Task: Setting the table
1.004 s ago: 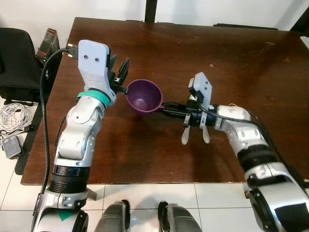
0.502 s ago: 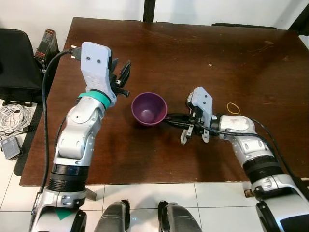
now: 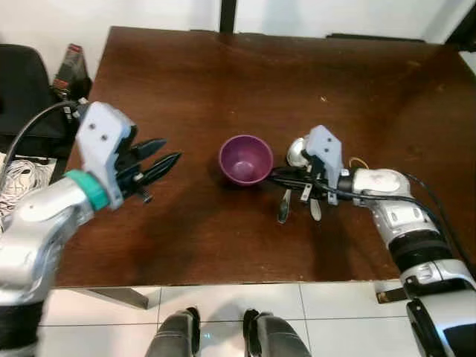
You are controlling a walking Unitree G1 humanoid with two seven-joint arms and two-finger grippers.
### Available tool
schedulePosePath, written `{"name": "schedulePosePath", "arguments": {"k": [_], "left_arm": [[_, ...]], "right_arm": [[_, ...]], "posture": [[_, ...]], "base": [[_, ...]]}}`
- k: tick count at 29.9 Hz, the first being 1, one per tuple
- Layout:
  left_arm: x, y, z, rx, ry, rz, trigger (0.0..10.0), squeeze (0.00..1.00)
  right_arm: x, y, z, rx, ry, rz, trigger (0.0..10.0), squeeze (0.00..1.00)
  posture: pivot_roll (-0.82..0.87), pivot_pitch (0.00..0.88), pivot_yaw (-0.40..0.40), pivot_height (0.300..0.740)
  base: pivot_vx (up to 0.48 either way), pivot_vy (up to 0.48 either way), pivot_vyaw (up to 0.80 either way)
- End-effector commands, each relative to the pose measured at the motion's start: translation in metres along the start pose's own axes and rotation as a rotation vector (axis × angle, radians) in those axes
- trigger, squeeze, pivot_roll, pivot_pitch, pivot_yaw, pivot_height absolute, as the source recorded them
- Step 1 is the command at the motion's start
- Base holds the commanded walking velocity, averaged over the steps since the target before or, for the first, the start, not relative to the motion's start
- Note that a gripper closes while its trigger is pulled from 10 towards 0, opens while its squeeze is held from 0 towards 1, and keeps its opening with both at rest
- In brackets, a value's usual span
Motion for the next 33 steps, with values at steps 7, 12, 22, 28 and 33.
{"name": "schedulePosePath", "arguments": {"k": [7,12,22,28,33], "left_arm": [[0.004,-0.005,-0.027,-0.018,-0.123,0.054,10.0,0.00],[-0.003,-0.007,-0.034,0.003,-0.127,0.026,10.0,0.00],[-0.005,-0.006,-0.038,0.017,-0.137,0.019,10.0,0.00],[-0.006,-0.006,-0.039,0.023,-0.134,0.014,10.0,0.00],[-0.008,-0.006,-0.040,0.028,-0.132,0.007,10.0,0.00]], "right_arm": [[-0.014,0.006,0.006,-0.054,0.024,-0.054,10.0,0.00],[-0.017,0.007,0.009,-0.064,0.046,-0.059,10.0,0.00],[-0.020,0.008,0.005,-0.065,0.030,-0.056,10.0,1.00],[-0.021,0.008,0.007,-0.073,0.028,-0.064,10.0,0.00],[-0.022,0.004,0.012,-0.078,0.038,-0.054,10.0,0.00]], "posture": [[0.10,0.096,-0.006,0.740],[0.09,0.097,-0.012,0.740],[0.09,0.100,-0.020,0.740],[0.08,0.103,-0.023,0.740],[0.08,0.110,-0.027,0.740]], "base": [[0.000,0.000,0.00],[0.000,0.000,0.00],[0.000,0.000,0.00],[0.000,0.000,0.00],[0.000,0.000,0.00]]}}
Point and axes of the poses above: a point about 5 cm out from each wrist's last joint towards the gripper, its own x axis pointing back from the gripper into the wrist, its own y axis along the axis of the wrist's last joint, z = x × y, the point moved 2 cm from there along -x, pointing out of the wrist towards the gripper, and after that the axes turned 13 degrees about x, right-handed, at the moved point
